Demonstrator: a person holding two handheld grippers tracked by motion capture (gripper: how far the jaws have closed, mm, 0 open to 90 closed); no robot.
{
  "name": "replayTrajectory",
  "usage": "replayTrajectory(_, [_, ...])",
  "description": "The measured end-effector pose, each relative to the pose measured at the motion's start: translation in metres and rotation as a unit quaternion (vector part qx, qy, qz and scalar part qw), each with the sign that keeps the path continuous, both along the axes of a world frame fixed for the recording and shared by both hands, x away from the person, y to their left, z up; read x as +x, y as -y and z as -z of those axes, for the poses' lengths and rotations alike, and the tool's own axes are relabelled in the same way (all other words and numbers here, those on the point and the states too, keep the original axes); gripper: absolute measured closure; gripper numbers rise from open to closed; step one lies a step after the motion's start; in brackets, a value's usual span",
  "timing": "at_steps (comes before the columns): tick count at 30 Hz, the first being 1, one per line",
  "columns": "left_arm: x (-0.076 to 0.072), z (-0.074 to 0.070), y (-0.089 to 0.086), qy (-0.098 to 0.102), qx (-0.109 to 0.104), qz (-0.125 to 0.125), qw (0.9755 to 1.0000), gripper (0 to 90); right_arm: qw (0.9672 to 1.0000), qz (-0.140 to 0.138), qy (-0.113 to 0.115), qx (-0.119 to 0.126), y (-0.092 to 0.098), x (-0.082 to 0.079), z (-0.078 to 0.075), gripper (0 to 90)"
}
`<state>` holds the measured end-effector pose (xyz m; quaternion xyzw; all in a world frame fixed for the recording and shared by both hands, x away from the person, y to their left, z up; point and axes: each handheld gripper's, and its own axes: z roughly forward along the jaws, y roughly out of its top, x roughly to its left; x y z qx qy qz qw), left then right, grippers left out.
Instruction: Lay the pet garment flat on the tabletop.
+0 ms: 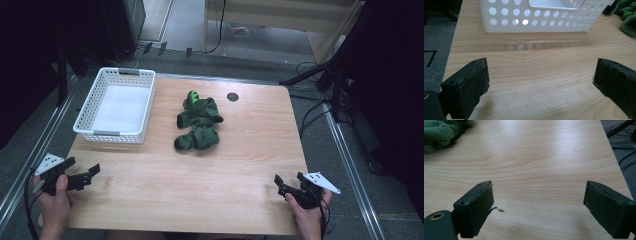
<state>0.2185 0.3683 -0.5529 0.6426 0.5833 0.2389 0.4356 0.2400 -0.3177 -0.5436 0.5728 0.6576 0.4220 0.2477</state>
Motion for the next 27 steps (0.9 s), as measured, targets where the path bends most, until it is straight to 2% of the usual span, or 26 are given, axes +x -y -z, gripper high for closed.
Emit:
replayTrajectory(4, [0.000, 0.000, 0.000, -0.001, 0.001, 0.000, 1.0000, 0.6, 0.9999, -0.005, 0.005, -0.015, -0.007, 0.000, -0.004, 9.1])
replayTrajectory(7, [0.000, 0.000, 0.000, -0.001, 0.002, 0.000, 1.0000, 0.6, 0.9999, -0.009, 0.012, -0.006, -0.015, 0.001, -0.013, 9.0])
replayTrajectory(8, [0.000, 0.000, 0.000, -0.001, 0.002, 0.000, 1.0000, 0.6, 0.9998, -0.015, 0.015, -0.005, -0.021, 0.003, -0.019, 7.3])
replayTrajectory(9, [0.000, 0.000, 0.001, 0.000, 0.003, 0.001, 1.0000, 0.6, 0.9996, -0.021, 0.016, -0.005, -0.025, 0.004, -0.022, 1.4])
replayTrajectory(10, [0.000, 0.000, 0.001, 0.000, 0.003, 0.001, 1.0000, 0.6, 0.9996, -0.021, 0.016, -0.005, -0.025, 0.004, -0.022, 1.4])
replayTrajectory(11, [0.000, 0.000, 0.001, -0.001, 0.003, 0.001, 1.0000, 0.6, 0.9987, -0.050, 0.011, -0.004, -0.042, 0.010, -0.033, 0.0])
replayTrajectory(12, [0.000, 0.000, 0.001, -0.001, 0.003, 0.001, 1.0000, 0.6, 0.9987, -0.050, 0.011, -0.004, -0.042, 0.010, -0.033, 0.0])
replayTrajectory(13, [0.000, 0.000, 0.001, 0.001, 0.002, 0.000, 1.0000, 0.6, 0.9972, -0.073, 0.011, -0.009, -0.059, 0.015, -0.041, 0.0])
replayTrajectory(15, [0.000, 0.000, 0.000, 0.001, 0.002, 0.002, 1.0000, 0.6, 0.9968, -0.079, 0.012, -0.010, -0.066, 0.017, -0.044, 0.0])
replayTrajectory(17, [-0.001, 0.000, 0.000, 0.001, 0.002, 0.003, 1.0000, 0.6, 0.9945, -0.101, 0.018, -0.019, -0.091, 0.026, -0.052, 0.0])
replayTrajectory(19, [0.000, 0.000, 0.001, 0.000, 0.005, 0.003, 1.0000, 0.6, 0.9929, -0.114, 0.023, -0.026, -0.109, 0.033, -0.055, 0.0])
replayTrajectory(21, [-0.001, 0.000, 0.001, 0.001, 0.009, 0.002, 1.0000, 0.6, 0.9921, -0.119, 0.025, -0.028, -0.114, 0.036, -0.056, 0.0])
replayTrajectory(22, [-0.001, -0.001, 0.003, 0.001, 0.016, 0.002, 0.9999, 0.6, 0.9910, -0.128, 0.027, -0.026, -0.128, 0.042, -0.059, 0.0])
replayTrajectory(23, [-0.001, -0.001, 0.005, -0.002, 0.028, 0.001, 0.9996, 0.6, 0.9910, -0.128, 0.027, -0.026, -0.128, 0.042, -0.059, 0.0])
replayTrajectory(24, [-0.002, -0.003, 0.015, -0.004, 0.067, 0.003, 0.9977, 0.6, 0.9893, -0.141, 0.030, -0.021, -0.145, 0.050, -0.060, 1.5])
replayTrajectory(25, [-0.002, -0.003, 0.015, -0.004, 0.067, 0.003, 0.9977, 0.6, 0.9893, -0.141, 0.030, -0.021, -0.145, 0.050, -0.060, 1.5])
replayTrajectory(26, [-0.002, -0.004, 0.019, -0.006, 0.071, 0.002, 0.9975, 0.7, 0.9875, -0.153, 0.030, -0.024, -0.160, 0.055, -0.060, 2.9])
replayTrajectory(27, [-0.001, -0.007, 0.025, -0.003, 0.044, 0.011, 0.9990, 0.8, 0.9858, -0.162, 0.031, -0.033, -0.172, 0.058, -0.059, 3.9])
